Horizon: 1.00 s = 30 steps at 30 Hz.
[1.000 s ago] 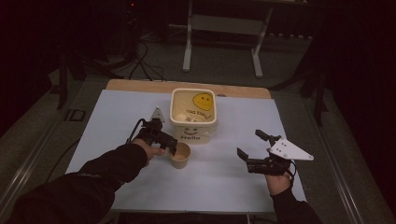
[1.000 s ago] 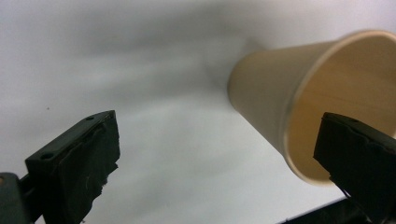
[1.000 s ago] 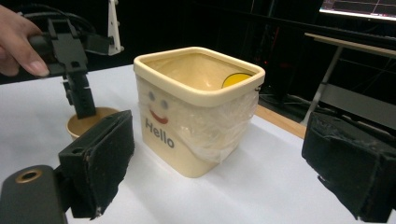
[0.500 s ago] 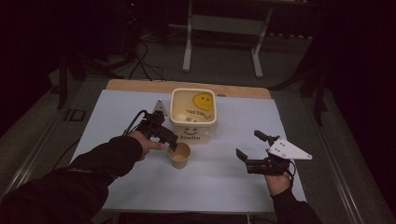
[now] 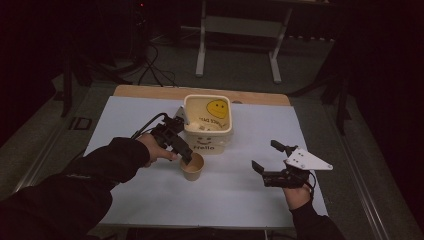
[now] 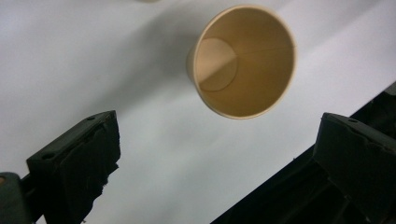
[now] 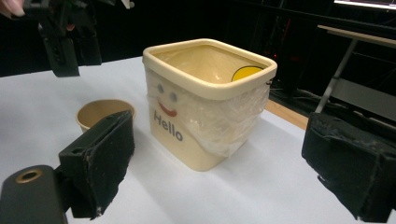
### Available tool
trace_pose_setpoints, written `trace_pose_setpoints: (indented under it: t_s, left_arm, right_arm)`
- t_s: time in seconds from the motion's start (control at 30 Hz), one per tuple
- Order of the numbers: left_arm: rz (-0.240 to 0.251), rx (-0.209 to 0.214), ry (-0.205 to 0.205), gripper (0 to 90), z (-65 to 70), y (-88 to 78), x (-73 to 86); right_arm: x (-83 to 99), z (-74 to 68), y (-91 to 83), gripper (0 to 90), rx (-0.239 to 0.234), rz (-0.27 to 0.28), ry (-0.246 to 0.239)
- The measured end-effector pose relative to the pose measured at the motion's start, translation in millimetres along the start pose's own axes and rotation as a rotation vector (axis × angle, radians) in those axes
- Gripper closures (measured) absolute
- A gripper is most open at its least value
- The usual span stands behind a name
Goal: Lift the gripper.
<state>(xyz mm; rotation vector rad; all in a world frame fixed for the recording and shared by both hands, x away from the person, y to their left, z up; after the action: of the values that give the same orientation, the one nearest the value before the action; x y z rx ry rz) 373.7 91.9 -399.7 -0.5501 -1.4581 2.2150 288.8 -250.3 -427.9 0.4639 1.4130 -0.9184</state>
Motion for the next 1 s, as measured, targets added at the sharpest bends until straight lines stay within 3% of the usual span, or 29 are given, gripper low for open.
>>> trace_pose_setpoints:
  t_s: [0.07, 0.1, 0.13, 0.17, 0.3, 0.33, 0.37, 0.4, 0.43, 0.53, 0.6, 0.63, 0.67, 0.73, 0.77, 0.8, 0.9, 1.0]
  left_arm:
    - [-0.003, 0.004, 0.016, 1.7, 1.7, -1.4, -0.2]
    - [-0.016, -0.008, 0.059, 1.7, 5.8, -4.3, -0.7]
    - [-0.016, -0.008, 0.059, 1.8, 5.8, -4.3, -0.7]
    - [-0.029, -0.007, 0.095, 1.8, 9.4, -5.9, -1.0]
    - [-0.057, -0.026, 0.166, 1.8, 16.3, -5.3, -2.2]
    - [-0.057, -0.026, 0.166, 1.8, 16.3, -5.3, -2.2]
    - [-0.067, -0.028, 0.193, 1.8, 18.3, -4.9, -2.6]
    - [-0.079, -0.016, 0.250, 1.8, 23.2, -4.3, -2.9]
    - [-0.082, -0.037, 0.284, 1.8, 26.3, -3.9, -2.6]
    - [-0.091, -0.028, 0.320, 1.8, 30.0, -4.6, -3.2]
    - [-0.097, -0.031, 0.385, 1.8, 36.8, -6.3, -3.6]
    - [-0.097, -0.031, 0.385, 1.8, 36.8, -6.3, -3.6]
    - [-0.111, -0.022, 0.450, 1.8, 42.8, -6.8, -2.7]
    - [-0.139, -0.035, 0.503, 2.2, 47.6, -6.3, -2.4]
    - [-0.139, -0.035, 0.503, 2.2, 47.6, -6.3, -2.4]
    - [-0.151, -0.058, 0.535, 2.2, 50.9, -4.4, -2.9]
    - [-0.167, -0.068, 0.571, 2.2, 53.2, -1.8, -4.0]
    - [-0.169, -0.063, 0.600, 2.2, 54.8, -0.9, -4.4]
  right_arm:
    - [0.0, 0.0, 0.0, 9.3, -0.001, -0.001, 0.000]
    - [0.1, 0.2, 0.2, 9.3, -0.005, -0.003, 0.001]
    - [0.1, 0.2, 0.2, 9.3, -0.005, -0.003, 0.001]
    - [0.2, 0.2, 0.4, 9.3, -0.006, -0.004, 0.000]
    - [0.3, -0.1, 0.9, 9.4, -0.011, -0.006, 0.000]
    - [0.3, -0.1, 0.9, 9.4, -0.011, -0.006, 0.000]
    - [0.3, -0.2, 0.9, 9.3, -0.011, -0.006, -0.001]
    - [0.3, -0.2, 1.0, 9.3, -0.013, -0.007, -0.001]
    - [0.4, -0.3, 0.9, 9.3, -0.011, -0.007, -0.002]
    - [0.4, -0.1, 0.9, 9.3, -0.013, -0.006, 0.000]
    - [0.4, -0.1, 0.9, 9.4, -0.016, -0.007, 0.001]
    - [0.5, -0.1, 1.0, 9.4, -0.015, -0.008, -0.002]
    - [0.5, -0.2, 1.1, 9.4, -0.018, -0.011, -0.003]
    - [0.6, -0.3, 1.2, 9.3, -0.020, -0.010, -0.003]
    - [0.5, -0.4, 1.3, 9.4, -0.020, -0.011, -0.002]
    - [0.5, -0.5, 1.3, 9.3, -0.021, -0.010, -0.002]
    - [0.5, -0.8, 1.3, 9.4, -0.024, -0.012, -0.004]
    - [0.6, -1.0, 1.4, 9.4, -0.026, -0.014, -0.004]
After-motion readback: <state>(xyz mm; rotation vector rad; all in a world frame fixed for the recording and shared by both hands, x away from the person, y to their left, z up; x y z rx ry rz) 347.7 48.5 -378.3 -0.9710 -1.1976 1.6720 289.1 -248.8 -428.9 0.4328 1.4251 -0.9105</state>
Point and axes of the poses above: each handheld gripper's, and its own axes: y roughly forward along the jaws, x roughly out of its underside, z roughly to its right, the point moved 1 cm from there along y, roughly forward along the jaws, and after that the axes turned 8 degrees about x, right-handed, at the moved point
